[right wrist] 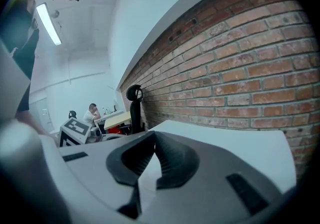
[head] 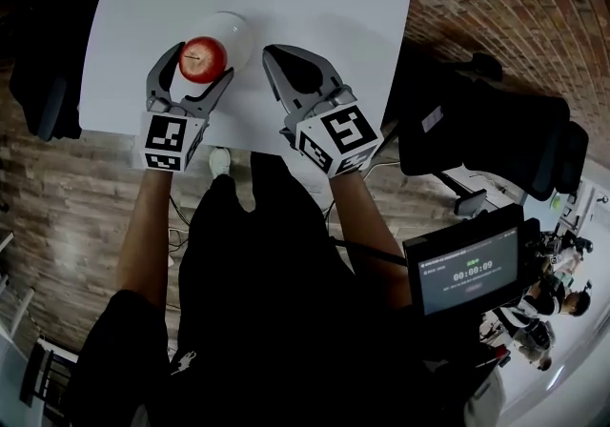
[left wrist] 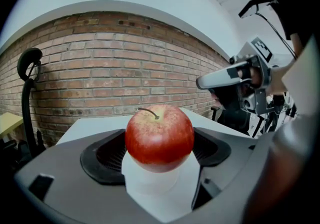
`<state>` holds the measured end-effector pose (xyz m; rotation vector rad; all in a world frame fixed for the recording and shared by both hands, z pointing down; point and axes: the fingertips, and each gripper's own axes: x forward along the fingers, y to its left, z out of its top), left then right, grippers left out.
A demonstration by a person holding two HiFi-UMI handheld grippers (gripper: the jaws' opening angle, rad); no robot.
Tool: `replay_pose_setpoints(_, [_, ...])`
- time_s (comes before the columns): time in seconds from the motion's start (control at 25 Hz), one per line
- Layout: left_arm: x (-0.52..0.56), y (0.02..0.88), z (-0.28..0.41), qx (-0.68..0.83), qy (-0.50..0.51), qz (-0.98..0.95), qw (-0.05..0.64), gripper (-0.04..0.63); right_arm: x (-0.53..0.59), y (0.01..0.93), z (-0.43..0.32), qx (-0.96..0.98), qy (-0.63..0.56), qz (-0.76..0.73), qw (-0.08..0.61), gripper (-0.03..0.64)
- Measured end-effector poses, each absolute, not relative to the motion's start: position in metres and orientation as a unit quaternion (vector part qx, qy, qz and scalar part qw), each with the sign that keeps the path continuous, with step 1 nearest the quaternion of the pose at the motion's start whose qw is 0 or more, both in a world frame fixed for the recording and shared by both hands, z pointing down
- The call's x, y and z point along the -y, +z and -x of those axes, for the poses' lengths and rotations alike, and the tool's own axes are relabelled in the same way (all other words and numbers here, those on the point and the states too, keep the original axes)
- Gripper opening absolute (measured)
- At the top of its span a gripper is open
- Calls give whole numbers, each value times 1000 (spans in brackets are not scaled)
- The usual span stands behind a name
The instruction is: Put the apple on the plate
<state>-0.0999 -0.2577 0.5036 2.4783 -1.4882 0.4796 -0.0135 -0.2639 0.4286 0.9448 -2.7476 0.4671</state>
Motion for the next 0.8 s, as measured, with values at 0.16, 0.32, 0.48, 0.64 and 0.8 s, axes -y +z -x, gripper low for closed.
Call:
replay_pose_setpoints(0.16, [269, 523, 96, 503, 174, -839, 112, 405, 272, 438, 9, 927, 163, -320, 107, 3])
replay_pose_setpoints(0.32, [279, 539, 92, 502, 183, -836, 119, 405, 279, 448, 5, 924, 170, -323, 114, 3])
replay_pose_setpoints(0.48, [284, 558, 91, 494, 211, -836, 117, 405, 283, 456, 6, 923, 174, -322, 121, 3])
replay_pose_setpoints(0.64, [289, 574, 95, 494, 227, -831, 114, 405, 286, 461, 5, 921, 177, -324, 125, 3])
replay_pose_setpoints(0.8, [295, 583, 96, 497, 230, -830, 105, 405, 289, 467, 6, 920, 179, -323, 131, 3])
